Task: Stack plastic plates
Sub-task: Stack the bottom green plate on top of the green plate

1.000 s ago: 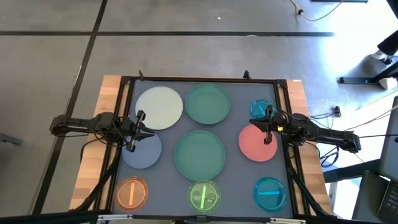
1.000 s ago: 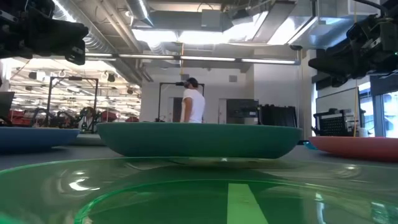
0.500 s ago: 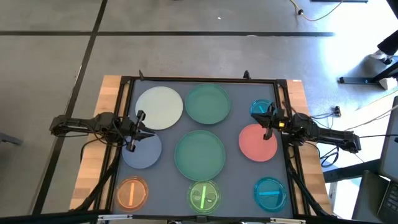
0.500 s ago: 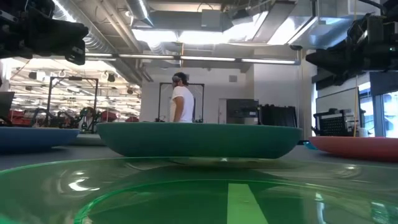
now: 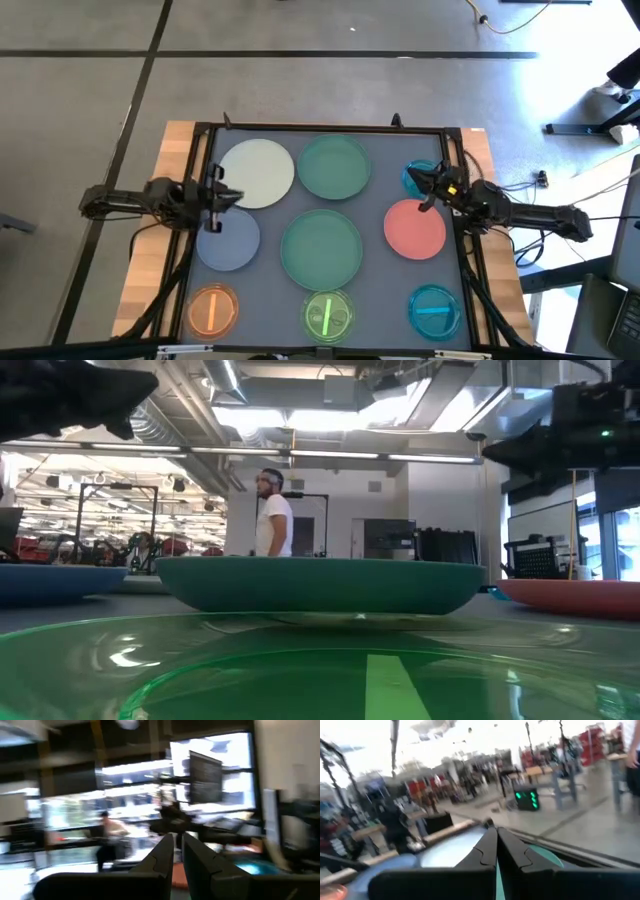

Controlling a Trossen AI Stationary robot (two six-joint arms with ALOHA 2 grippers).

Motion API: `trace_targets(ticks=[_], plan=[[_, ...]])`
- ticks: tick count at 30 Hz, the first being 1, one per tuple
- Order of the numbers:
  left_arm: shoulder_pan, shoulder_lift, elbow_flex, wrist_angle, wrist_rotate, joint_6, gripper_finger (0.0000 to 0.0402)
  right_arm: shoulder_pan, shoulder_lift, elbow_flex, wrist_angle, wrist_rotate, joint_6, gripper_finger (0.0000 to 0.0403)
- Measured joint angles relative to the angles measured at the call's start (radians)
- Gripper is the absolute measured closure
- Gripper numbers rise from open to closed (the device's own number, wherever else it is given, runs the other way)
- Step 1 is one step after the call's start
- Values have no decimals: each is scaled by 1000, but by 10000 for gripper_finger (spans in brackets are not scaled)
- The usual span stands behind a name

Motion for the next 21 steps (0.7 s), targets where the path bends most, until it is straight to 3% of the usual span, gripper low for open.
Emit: trace_targets(ticks=[4,12,21], plan=[[38,15,0,40,-74,49,370,0,198,81,20,14,28,398],[133,99,0,164,-66,72,370,0,591,302,19,11,47,398],[143,160,0,170,-44,44,370,0,902,518,19,-22,-23,398]])
